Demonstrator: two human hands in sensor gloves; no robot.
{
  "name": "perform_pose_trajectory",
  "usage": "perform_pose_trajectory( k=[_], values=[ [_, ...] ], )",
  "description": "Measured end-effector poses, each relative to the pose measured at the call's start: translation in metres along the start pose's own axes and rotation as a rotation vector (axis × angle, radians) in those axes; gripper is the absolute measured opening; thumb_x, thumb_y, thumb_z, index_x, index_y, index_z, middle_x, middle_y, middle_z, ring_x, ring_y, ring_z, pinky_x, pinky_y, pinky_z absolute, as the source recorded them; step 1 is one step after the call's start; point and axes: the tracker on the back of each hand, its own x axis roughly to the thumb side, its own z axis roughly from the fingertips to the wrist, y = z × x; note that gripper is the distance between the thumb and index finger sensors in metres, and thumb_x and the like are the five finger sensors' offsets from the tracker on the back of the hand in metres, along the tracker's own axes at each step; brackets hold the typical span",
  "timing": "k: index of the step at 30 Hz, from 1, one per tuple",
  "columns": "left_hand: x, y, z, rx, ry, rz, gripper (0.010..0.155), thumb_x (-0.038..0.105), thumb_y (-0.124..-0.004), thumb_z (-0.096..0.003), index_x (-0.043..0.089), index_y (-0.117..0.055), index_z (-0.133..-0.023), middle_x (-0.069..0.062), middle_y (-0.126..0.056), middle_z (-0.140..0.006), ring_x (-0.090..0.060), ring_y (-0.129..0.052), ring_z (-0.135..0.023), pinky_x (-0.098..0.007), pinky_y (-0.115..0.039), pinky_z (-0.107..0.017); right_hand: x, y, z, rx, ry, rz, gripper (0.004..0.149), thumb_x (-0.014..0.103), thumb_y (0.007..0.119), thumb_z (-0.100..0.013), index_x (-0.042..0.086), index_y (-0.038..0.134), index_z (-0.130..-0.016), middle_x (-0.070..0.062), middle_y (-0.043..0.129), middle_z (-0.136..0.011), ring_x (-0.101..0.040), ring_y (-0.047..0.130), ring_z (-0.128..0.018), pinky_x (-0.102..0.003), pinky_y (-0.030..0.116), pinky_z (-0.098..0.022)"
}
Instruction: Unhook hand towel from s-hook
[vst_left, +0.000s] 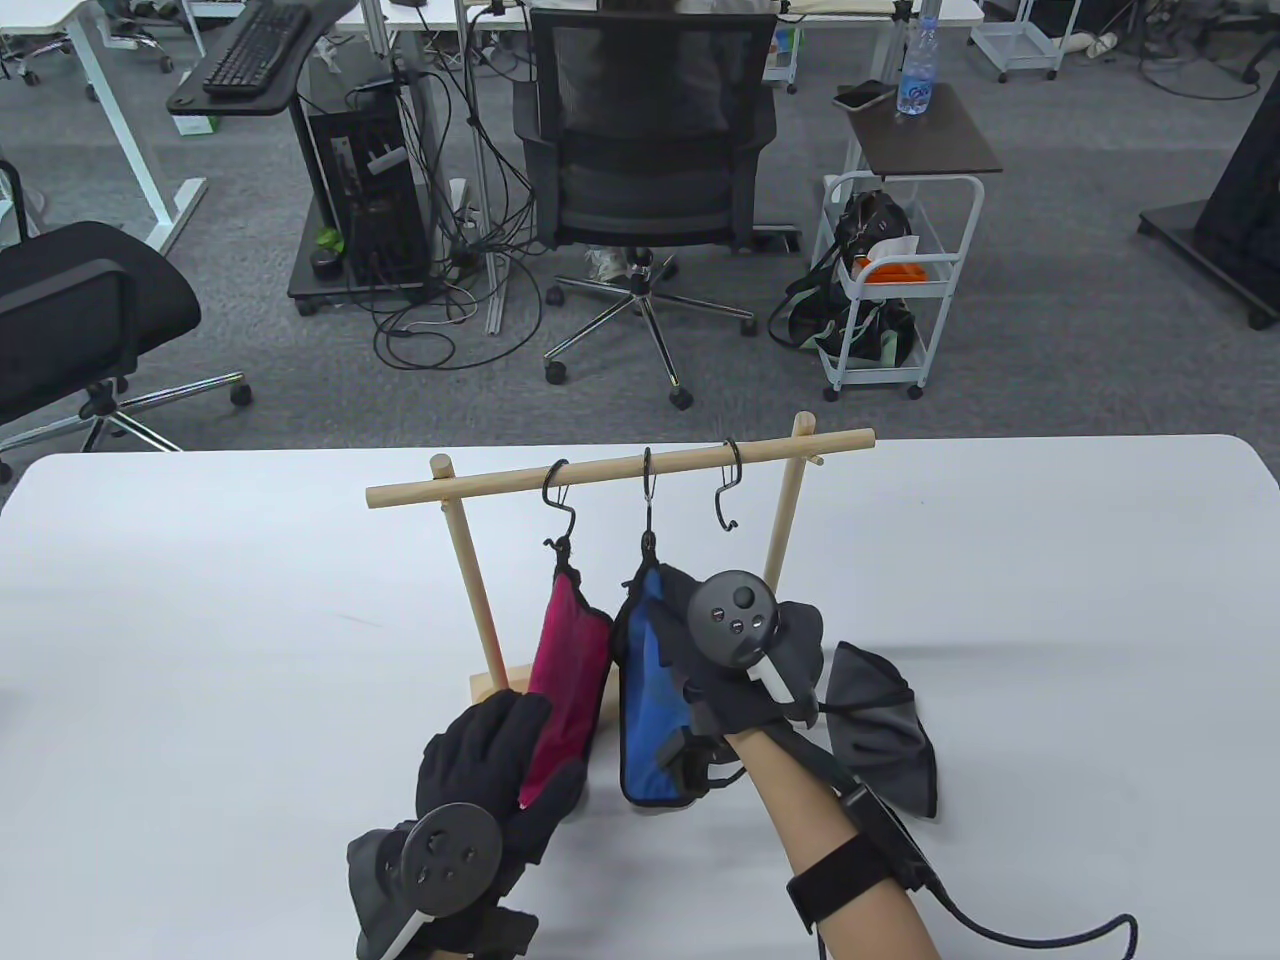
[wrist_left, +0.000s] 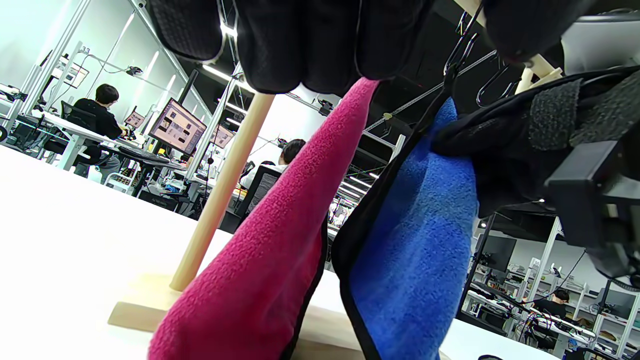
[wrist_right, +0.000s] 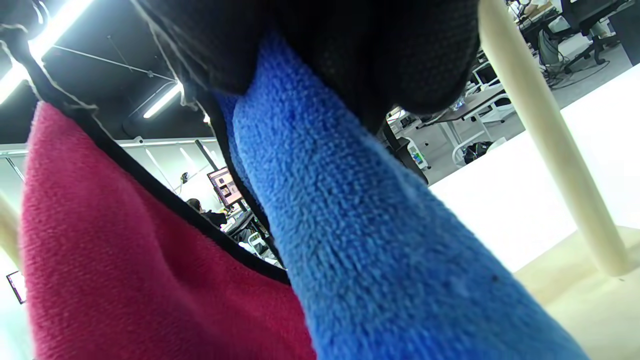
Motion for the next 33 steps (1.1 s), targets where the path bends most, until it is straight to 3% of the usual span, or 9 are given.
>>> perform_pose_trajectory(
  k=[18,33],
  values=[
    [0.000,0.000,0.000,-0.006,0.002,-0.001,0.069,0.068,-0.063,-0.0558,0.031,-0.060,-0.114,-0.008,-0.066,-0.120,-0.040,-0.070,-0.109,-0.066,-0.056,-0.079,0.008,-0.026,0.019,-0.053,-0.070,-0.003,0.040,0.029,0.074,-0.065,0.018,0.072,-0.103,-0.012,0.091,-0.084,-0.028,0.096,-0.064,-0.044,0.078,-0.056],
    [0.000,-0.001,0.000,-0.019,0.005,-0.003,0.070,0.069,-0.062,-0.0551,0.031,-0.060,-0.114,-0.008,-0.066,-0.120,-0.041,-0.070,-0.109,-0.067,-0.055,-0.078,-0.015,-0.020,0.051,-0.011,-0.083,0.062,0.040,0.029,0.074,-0.065,0.018,0.072,-0.103,-0.012,0.092,-0.083,-0.028,0.097,-0.064,-0.044,0.078,-0.056]
  ],
)
